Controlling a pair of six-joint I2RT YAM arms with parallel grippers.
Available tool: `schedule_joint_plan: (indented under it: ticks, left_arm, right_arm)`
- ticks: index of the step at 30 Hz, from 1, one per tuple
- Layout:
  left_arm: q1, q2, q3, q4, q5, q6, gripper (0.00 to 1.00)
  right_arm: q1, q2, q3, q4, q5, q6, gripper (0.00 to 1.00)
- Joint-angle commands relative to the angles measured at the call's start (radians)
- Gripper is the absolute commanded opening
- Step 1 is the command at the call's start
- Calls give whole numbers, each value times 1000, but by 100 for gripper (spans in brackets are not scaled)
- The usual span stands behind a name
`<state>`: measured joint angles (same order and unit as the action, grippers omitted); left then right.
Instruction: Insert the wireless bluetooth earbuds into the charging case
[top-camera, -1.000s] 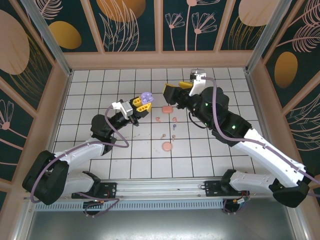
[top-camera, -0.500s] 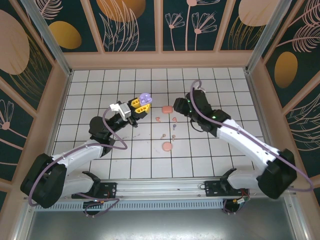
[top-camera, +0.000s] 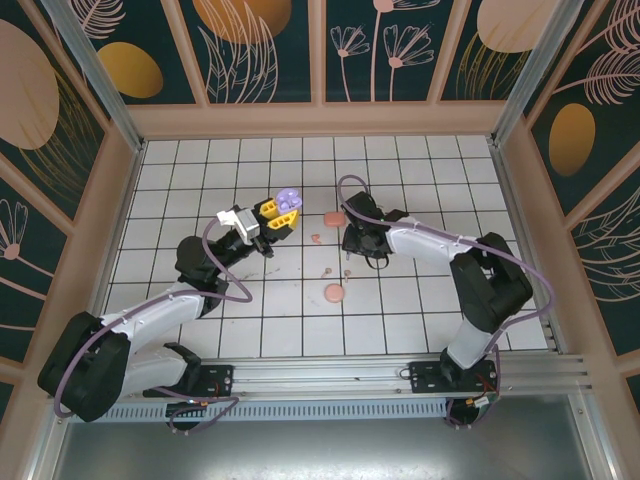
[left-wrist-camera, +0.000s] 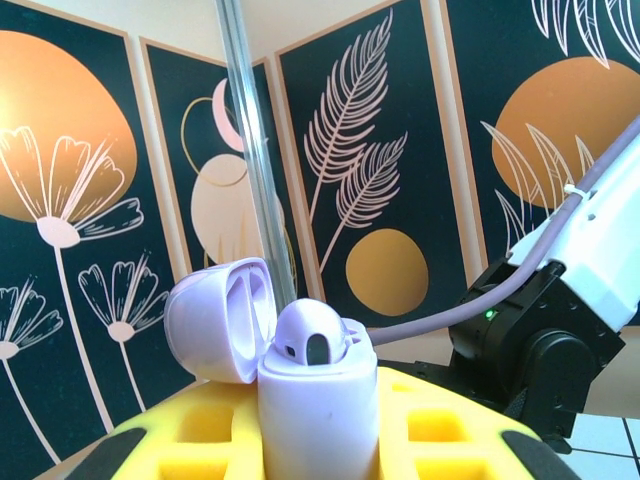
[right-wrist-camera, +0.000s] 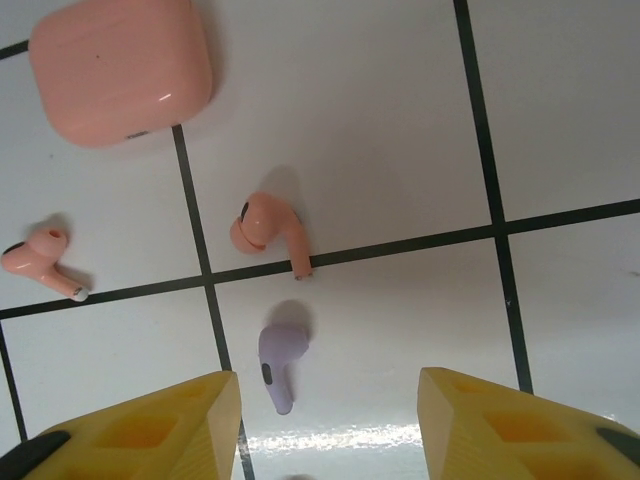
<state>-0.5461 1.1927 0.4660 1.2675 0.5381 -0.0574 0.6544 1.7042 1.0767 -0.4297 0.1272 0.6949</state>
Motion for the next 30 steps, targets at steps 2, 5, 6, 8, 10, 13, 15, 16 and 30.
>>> schedule_joint_plan:
  ticks: [2,5,6,8,10,13,15,16,30]
  left_arm:
    - [-5,-18,-10,39,-8,-20,0]
    - [-5,-13,-12,51,-8,-27,0]
    - [-5,-12,-13,53,-6,-29,0]
    - [-5,-10,-13,59,-6,-31,0]
    - [-4,-9,-13,62,-7,-32,0]
    - [-4,-9,-13,65,-6,-32,0]
    - [-5,-9,-13,66,-6,-33,0]
    - [-4,-8,-15,67,-6,-32,0]
    - [-4,-7,-26,82,-8,-35,0]
  right_arm:
    - [2,37,53,-21,-29,9,48]
    - [8,62,68,-20,-29,10,47]
    - [9,71,73,-21,-30,12,47]
    - [13,88,82,-21,-31,11,47]
    - [15,107,93,-24,-31,13,46]
    - [17,128,106,-26,-29,14,45]
    - [18,142,116,-27,-28,13,45]
    - [20,149,121,-27,-28,12,44]
    - [33,211,146,-41,-3,9,39]
